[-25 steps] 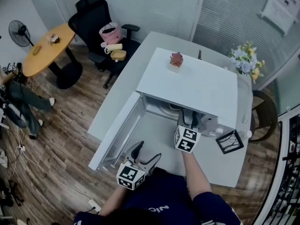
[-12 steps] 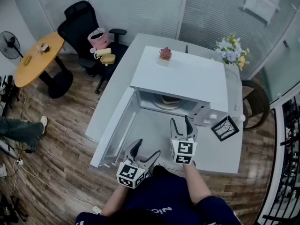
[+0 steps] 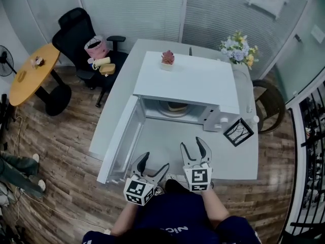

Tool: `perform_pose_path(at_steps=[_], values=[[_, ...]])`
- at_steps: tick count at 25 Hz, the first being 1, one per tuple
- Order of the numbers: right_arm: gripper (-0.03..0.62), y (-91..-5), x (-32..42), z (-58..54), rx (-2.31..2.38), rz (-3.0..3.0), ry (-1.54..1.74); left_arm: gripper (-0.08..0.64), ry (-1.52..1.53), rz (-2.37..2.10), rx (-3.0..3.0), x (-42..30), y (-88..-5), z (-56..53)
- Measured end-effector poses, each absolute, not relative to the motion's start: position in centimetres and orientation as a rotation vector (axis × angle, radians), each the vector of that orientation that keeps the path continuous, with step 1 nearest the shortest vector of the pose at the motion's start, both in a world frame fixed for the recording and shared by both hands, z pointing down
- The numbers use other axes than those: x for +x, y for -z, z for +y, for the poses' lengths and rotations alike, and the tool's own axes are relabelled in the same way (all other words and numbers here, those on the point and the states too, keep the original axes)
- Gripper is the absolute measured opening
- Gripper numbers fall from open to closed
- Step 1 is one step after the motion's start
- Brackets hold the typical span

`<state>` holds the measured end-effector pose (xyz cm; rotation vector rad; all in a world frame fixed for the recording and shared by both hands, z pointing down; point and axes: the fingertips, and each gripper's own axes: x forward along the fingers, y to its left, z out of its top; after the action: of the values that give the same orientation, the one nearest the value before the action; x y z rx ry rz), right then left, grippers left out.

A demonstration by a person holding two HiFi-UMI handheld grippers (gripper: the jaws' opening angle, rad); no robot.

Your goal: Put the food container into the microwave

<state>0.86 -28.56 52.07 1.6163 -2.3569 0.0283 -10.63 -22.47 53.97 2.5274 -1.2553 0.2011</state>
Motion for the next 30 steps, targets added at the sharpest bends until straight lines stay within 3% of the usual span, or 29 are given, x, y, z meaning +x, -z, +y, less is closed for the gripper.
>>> perform_pose_path(at_steps=[21, 30], values=[[0.240, -56.6, 2.0, -21.0, 1.537, -2.313, -0.173, 0.351, -0.272, -1.186, 2.504, -9.6, -56.7, -19.8], [0.011, -56.1, 2.6, -19.7, 1.563, -2.357, -0.221, 0.134, -0.230, -1.155, 2.461, -8.9, -57.5, -19.0]])
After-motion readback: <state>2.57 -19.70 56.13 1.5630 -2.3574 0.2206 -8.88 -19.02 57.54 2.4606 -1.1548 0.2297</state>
